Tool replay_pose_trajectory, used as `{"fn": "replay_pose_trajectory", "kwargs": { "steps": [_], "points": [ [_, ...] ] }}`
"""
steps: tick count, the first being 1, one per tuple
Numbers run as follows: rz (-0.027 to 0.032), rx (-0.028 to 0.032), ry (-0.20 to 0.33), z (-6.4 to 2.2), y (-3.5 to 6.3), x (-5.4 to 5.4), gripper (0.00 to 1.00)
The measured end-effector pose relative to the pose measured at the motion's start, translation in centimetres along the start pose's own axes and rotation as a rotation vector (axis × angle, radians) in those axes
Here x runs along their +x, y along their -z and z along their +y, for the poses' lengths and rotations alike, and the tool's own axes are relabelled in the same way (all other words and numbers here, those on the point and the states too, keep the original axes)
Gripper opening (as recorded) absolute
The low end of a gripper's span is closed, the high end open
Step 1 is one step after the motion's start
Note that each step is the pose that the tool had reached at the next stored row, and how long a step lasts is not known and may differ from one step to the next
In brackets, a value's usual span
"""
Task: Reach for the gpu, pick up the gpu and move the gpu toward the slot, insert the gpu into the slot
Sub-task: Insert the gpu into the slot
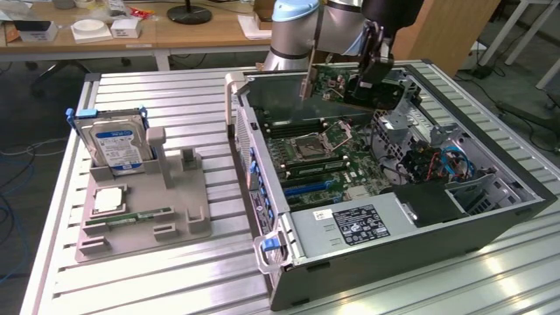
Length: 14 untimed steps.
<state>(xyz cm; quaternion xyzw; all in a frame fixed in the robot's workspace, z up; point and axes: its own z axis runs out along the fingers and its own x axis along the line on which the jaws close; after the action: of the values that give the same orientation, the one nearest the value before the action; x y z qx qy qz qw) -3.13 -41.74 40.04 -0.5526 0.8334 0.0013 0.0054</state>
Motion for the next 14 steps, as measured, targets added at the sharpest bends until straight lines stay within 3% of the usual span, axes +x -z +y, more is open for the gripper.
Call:
{"fn": "replay_pose_trajectory", "kwargs": {
  "steps": [14],
  "points": [
    [-0.0006, -0.0017, 0.160, 0.00, 0.00, 0.00, 0.27]
  ]
}}
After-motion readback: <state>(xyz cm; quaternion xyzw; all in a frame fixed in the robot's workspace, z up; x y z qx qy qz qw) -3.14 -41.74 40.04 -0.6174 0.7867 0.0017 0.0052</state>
